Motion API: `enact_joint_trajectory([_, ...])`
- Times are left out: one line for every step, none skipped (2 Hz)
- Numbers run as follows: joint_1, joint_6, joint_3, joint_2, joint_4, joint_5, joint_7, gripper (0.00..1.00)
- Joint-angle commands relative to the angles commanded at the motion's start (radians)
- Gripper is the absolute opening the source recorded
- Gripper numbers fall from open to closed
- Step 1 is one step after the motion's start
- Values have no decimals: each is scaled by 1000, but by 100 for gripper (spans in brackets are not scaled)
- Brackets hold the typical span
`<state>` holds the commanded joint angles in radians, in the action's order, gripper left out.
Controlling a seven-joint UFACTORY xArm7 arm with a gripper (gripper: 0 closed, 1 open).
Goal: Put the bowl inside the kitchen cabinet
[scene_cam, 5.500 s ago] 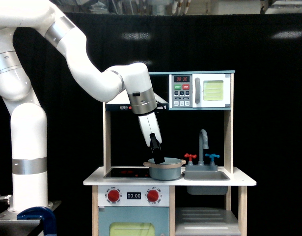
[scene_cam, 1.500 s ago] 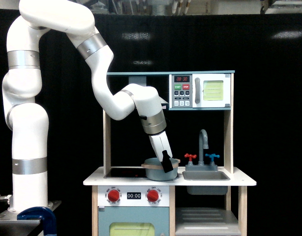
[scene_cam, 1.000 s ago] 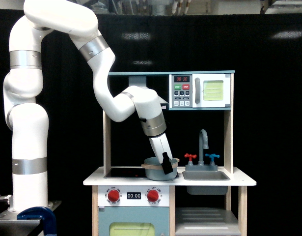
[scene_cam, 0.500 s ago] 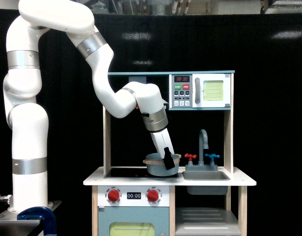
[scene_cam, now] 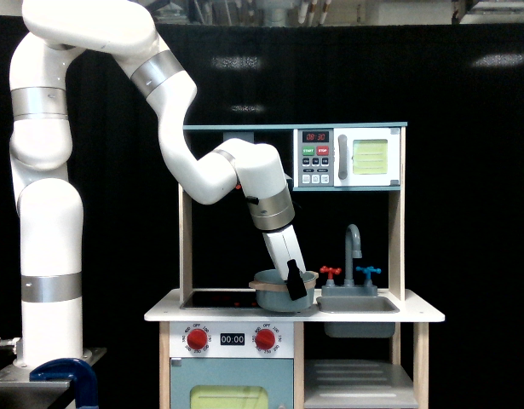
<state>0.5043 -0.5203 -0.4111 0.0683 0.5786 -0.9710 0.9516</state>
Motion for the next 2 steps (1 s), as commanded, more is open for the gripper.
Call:
enact_joint_trajectory([-147, -128, -83, -133, 75, -51, 246, 0])
enact_joint_trajectory([-355, -205, 41, -498, 332, -243, 470, 0])
